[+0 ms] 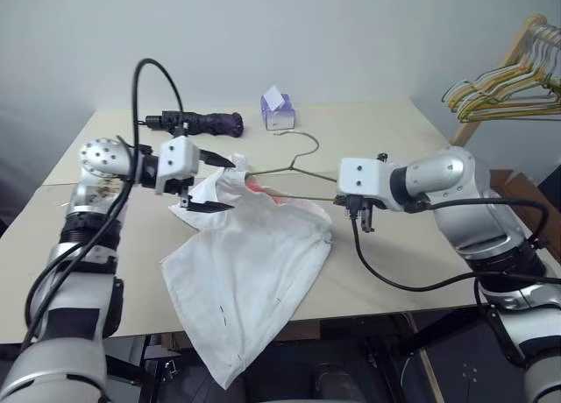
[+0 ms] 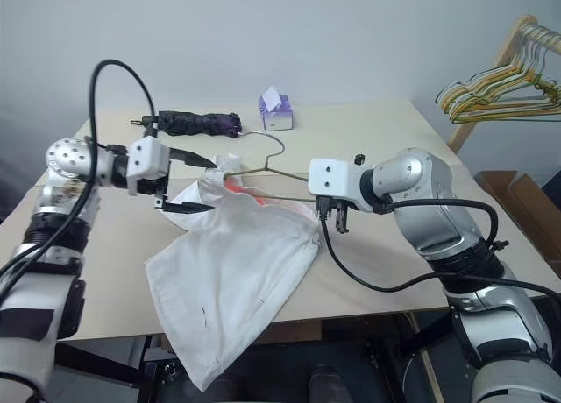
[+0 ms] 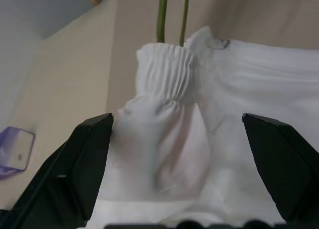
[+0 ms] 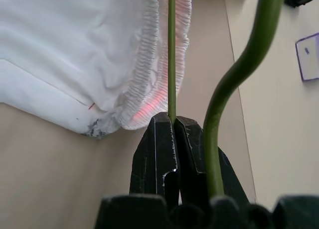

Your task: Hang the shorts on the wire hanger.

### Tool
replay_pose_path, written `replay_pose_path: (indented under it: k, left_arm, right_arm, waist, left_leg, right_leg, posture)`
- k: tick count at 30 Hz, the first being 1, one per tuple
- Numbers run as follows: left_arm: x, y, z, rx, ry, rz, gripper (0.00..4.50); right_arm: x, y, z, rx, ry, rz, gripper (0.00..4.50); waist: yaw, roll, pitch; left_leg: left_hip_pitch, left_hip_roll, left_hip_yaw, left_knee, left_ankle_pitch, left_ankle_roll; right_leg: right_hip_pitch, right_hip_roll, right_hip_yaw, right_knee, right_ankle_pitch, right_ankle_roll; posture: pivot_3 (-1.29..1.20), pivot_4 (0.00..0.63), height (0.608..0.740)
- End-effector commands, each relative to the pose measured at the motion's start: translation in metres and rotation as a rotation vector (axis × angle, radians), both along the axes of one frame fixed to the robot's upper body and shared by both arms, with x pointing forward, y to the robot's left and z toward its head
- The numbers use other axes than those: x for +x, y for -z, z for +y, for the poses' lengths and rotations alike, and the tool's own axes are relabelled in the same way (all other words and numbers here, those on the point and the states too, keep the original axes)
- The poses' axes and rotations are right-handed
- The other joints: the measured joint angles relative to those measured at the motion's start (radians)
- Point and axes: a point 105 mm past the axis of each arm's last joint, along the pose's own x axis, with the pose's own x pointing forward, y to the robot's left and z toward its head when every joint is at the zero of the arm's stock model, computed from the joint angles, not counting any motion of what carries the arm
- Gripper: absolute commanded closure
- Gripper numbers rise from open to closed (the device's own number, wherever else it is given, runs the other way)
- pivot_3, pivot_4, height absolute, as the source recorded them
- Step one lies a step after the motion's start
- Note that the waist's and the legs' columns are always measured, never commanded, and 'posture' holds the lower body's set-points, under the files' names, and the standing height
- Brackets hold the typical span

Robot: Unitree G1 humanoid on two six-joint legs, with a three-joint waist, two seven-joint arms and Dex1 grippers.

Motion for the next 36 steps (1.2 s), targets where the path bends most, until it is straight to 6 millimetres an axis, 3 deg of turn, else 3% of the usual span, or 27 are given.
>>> replay_pose_path:
  k: [1, 4, 7, 11, 20, 24, 28, 36]
  left_arm:
    - [0.011, -0.017, -0.008, -0.023, -0.01, -0.072, 0.02]
    - [0.012, -0.012, -0.012, 0.008, 0.014, -0.04, 0.02]
    - [0.008, -0.002, -0.011, 0.066, 0.052, 0.016, 0.61]
    - [0.006, 0.009, -0.01, 0.115, 0.075, 0.049, 1.83]
    - [0.01, 0.007, -0.011, 0.072, 0.048, 0.047, 4.49]
    - [0.012, 0.005, -0.009, 0.047, 0.023, 0.052, 4.49]
    - [0.013, 0.0, -0.006, 0.008, 0.001, 0.058, 4.5]
    - [0.006, 0.0, 0.012, -0.041, -0.034, 0.097, 4.5]
  right_arm:
    - [-0.003, -0.019, 0.005, 0.019, -0.03, -0.05, 4.5]
    - [-0.005, -0.019, 0.007, 0.026, -0.034, -0.037, 4.5]
    - [-0.007, -0.021, 0.007, 0.038, -0.034, -0.023, 4.5]
    - [-0.007, -0.022, 0.007, 0.043, -0.028, -0.013, 4.5]
    - [-0.008, -0.029, 0.006, 0.072, -0.025, 0.014, 4.5]
    - [-0.011, -0.031, 0.006, 0.098, -0.056, 0.031, 4.5]
    - [-0.009, -0.031, -0.001, 0.133, -0.039, 0.033, 3.47]
    - [0.009, -0.027, -0.054, 0.245, 0.221, 0.014, 0.69]
  waist:
    - [0.0, 0.0, 0.0]
    - [-0.004, 0.0, 0.0]
    - [-0.011, 0.0, 0.0]
    - [-0.021, 0.0, 0.0]
    - [-0.025, 0.0, 0.0]
    - [-0.027, 0.0, 0.0]
    - [-0.026, 0.0, 0.0]
    - [-0.026, 0.0, 0.0]
  left_leg:
    - [0.0, 0.0, 0.0, 0.0, 0.0, 0.0]
    - [0.0, 0.0, 0.0, 0.0, 0.0, 0.0]
    - [0.0, 0.0, 0.0, 0.0, 0.0, 0.0]
    - [0.0, 0.0, 0.0, 0.0, 0.0, 0.0]
    - [0.0, 0.0, -0.001, 0.0, 0.0, 0.0]
    - [0.0, 0.0, -0.001, 0.0, 0.0, 0.0]
    - [0.0, 0.0, -0.001, 0.0, 0.0, 0.0]
    - [0.0, 0.0, -0.001, 0.0, 0.0, 0.0]
  right_leg:
    - [0.0, 0.0, 0.0, 0.0, 0.0, 0.0]
    - [0.0, 0.0, 0.0, 0.0, 0.0, 0.0]
    - [0.0, 0.0, 0.0, 0.0, 0.0, 0.0]
    - [0.0, 0.0, 0.0, 0.0, 0.0, 0.0]
    - [0.0, 0.0, 0.0, 0.0, 0.0, 0.0]
    - [0.0, 0.0, 0.0, 0.001, 0.0, 0.0]
    - [0.0, 0.0, 0.0, 0.001, 0.0, 0.0]
    - [0.0, 0.0, 0.0, 0.001, 0.0, 0.0]
  posture:
    - [-0.03, 0.0, 0.74]
    - [-0.04, 0.0, 0.74]
    - [-0.04, 0.0, 0.74]
    - [-0.05, 0.0, 0.74]
    - [-0.05, 0.0, 0.74]
    - [-0.05, 0.0, 0.74]
    - [-0.05, 0.0, 0.74]
    - [-0.05, 0.0, 0.74]
